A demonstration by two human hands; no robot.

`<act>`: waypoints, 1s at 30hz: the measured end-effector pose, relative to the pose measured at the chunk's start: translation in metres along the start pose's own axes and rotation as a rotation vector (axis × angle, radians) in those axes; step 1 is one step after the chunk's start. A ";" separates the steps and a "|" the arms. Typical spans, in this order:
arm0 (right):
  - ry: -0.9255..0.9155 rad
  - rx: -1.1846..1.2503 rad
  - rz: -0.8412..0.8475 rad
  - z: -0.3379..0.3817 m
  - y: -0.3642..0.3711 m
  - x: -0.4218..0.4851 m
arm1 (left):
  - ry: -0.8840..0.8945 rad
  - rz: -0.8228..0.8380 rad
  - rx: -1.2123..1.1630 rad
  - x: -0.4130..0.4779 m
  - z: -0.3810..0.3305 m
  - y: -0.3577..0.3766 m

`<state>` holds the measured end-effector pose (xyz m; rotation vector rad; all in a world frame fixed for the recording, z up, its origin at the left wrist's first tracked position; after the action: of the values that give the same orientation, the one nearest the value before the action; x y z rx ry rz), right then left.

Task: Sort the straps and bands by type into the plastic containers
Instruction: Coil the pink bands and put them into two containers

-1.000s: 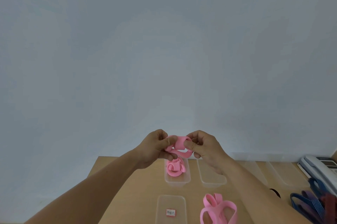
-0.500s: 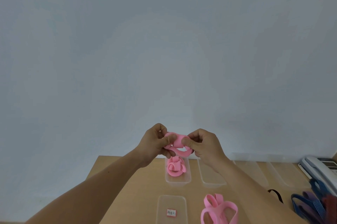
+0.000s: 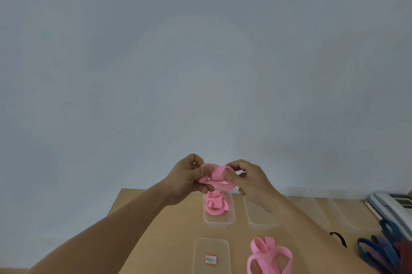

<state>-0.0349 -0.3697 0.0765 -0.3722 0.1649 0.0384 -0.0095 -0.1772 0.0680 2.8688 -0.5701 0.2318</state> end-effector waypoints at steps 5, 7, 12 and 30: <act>0.039 0.083 0.137 0.008 0.007 -0.005 | -0.059 0.081 -0.072 -0.002 -0.004 0.000; 0.057 0.121 0.150 0.012 0.012 -0.007 | -0.074 0.107 -0.094 -0.004 -0.005 0.001; 0.077 0.342 0.189 0.015 0.013 -0.008 | -0.079 0.045 -0.196 -0.007 -0.008 -0.011; -0.039 0.394 0.042 0.023 0.044 -0.011 | -0.081 -0.015 -0.327 -0.010 -0.011 -0.046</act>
<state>-0.0452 -0.3203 0.0832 0.0251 0.1376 0.0531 -0.0024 -0.1298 0.0685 2.5728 -0.5435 0.0167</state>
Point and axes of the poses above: each hand's wrist, its own x-axis towards the middle knuckle, its own y-axis out of the palm, z = x × y, the point moved 3 cm from there along x, towards the middle knuckle, and after that the axes turned 14 degrees about y, right-handed, at the moved point
